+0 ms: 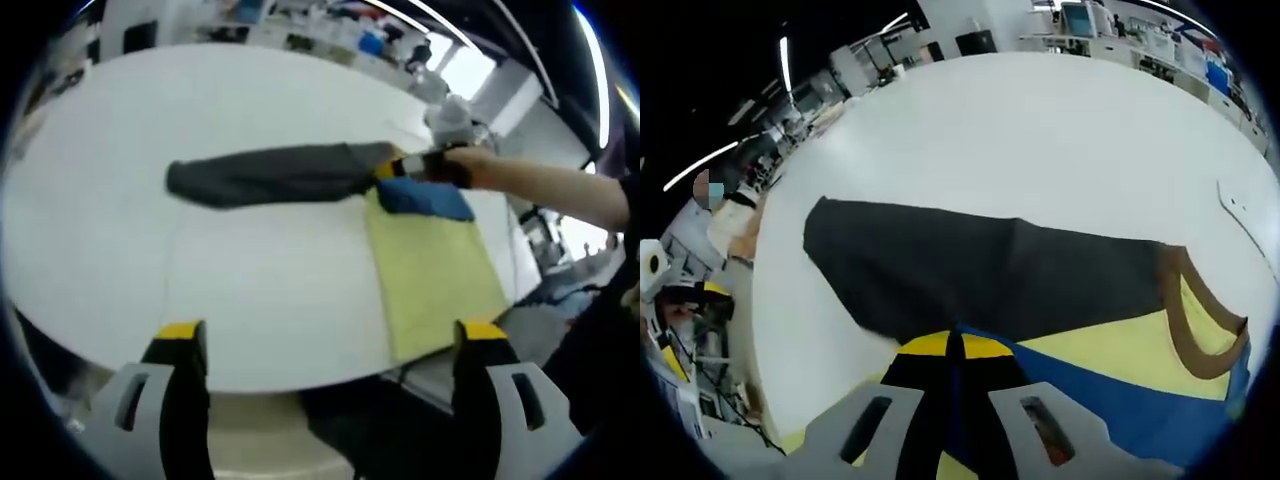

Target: Fold the garment on the visible template until the final outline fits inside the template.

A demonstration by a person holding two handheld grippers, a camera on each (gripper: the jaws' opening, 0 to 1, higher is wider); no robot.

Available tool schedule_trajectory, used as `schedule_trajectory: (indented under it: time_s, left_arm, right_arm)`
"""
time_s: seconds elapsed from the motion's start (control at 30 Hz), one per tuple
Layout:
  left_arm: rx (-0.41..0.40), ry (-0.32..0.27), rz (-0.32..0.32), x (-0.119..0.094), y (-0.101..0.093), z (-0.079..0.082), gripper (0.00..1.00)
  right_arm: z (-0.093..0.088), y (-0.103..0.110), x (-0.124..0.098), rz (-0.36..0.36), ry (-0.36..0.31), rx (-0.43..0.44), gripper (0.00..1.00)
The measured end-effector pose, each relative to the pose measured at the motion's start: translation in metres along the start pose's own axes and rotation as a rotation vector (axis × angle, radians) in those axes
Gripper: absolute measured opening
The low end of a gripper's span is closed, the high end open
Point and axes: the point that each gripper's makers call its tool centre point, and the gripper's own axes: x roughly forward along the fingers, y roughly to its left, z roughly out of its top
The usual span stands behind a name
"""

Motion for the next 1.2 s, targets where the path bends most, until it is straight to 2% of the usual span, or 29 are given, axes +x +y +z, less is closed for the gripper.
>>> schedule_trajectory:
  time_s: [0.53, 0.83, 0.9, 1.03, 1.2]
  left_arm:
    - [0.007, -0.001, 0.005, -0.002, 0.001, 0.002, 0.98]
    - [0.038, -0.012, -0.010, -0.001, -0.009, 0.013, 0.99]
    - [0.044, -0.013, -0.014, 0.000, -0.011, 0.014, 0.99]
    - [0.063, -0.021, -0.025, -0.001, -0.018, 0.020, 0.99]
    - [0.082, -0.020, -0.033, -0.002, -0.025, 0.022, 0.99]
  right_arm:
    - [0.002, 0.004, -0.002, 0.013, -0.002, -0.017, 0.06]
    - [0.007, 0.002, -0.017, 0.013, -0.027, -0.026, 0.10]
    - [0.009, 0.002, -0.027, 0.010, -0.034, -0.025, 0.11]
    - [0.009, 0.001, -0.031, 0.008, -0.047, -0.026, 0.14]
    - [0.006, 0.002, -0.046, 0.008, -0.055, -0.032, 0.17]
